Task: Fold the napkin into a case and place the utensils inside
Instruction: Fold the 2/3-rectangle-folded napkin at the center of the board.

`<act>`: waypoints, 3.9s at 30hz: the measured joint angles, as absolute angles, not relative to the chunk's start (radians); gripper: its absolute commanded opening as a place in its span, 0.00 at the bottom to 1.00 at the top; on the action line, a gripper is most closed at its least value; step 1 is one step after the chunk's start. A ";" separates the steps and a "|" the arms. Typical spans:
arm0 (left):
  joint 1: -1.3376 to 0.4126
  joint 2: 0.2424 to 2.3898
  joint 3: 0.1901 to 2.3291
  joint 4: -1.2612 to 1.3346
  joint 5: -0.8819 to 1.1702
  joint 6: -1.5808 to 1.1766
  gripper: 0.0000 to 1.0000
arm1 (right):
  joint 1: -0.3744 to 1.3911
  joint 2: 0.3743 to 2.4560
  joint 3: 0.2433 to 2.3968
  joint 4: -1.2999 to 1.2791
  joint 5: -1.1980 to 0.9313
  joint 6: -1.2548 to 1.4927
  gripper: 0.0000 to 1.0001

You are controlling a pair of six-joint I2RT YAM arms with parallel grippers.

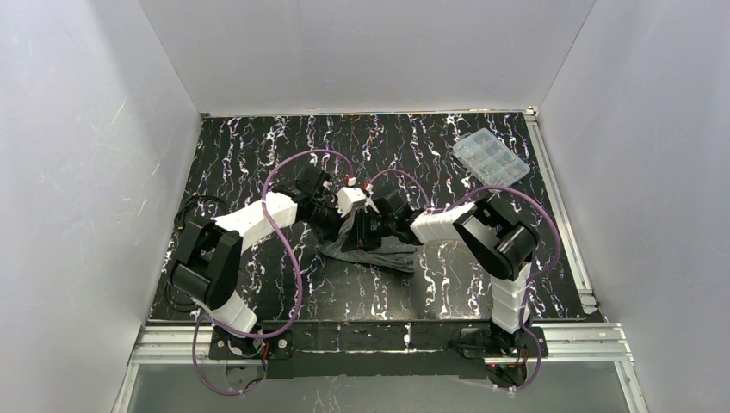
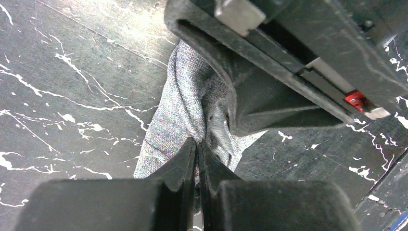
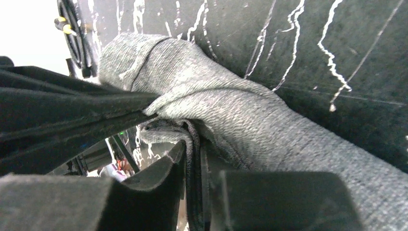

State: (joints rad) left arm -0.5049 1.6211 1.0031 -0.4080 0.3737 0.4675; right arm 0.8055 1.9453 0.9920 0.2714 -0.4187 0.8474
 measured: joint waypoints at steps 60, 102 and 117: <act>-0.505 1.621 1.003 -0.400 0.367 0.472 0.00 | 0.780 1.910 0.854 0.568 -0.448 1.015 0.09; -0.503 1.621 0.991 -0.389 0.374 0.487 0.00 | 0.744 1.942 0.887 0.558 -0.407 1.054 0.01; -0.491 1.623 1.080 -0.471 0.408 0.414 0.00 | 0.794 1.978 0.980 0.398 -0.344 0.967 0.01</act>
State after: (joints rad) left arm -0.4908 1.6234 1.0801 -0.4709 0.4084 0.4145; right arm 0.7937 1.9778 0.9802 0.3985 -0.3443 0.9668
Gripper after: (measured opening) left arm 0.012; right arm 0.129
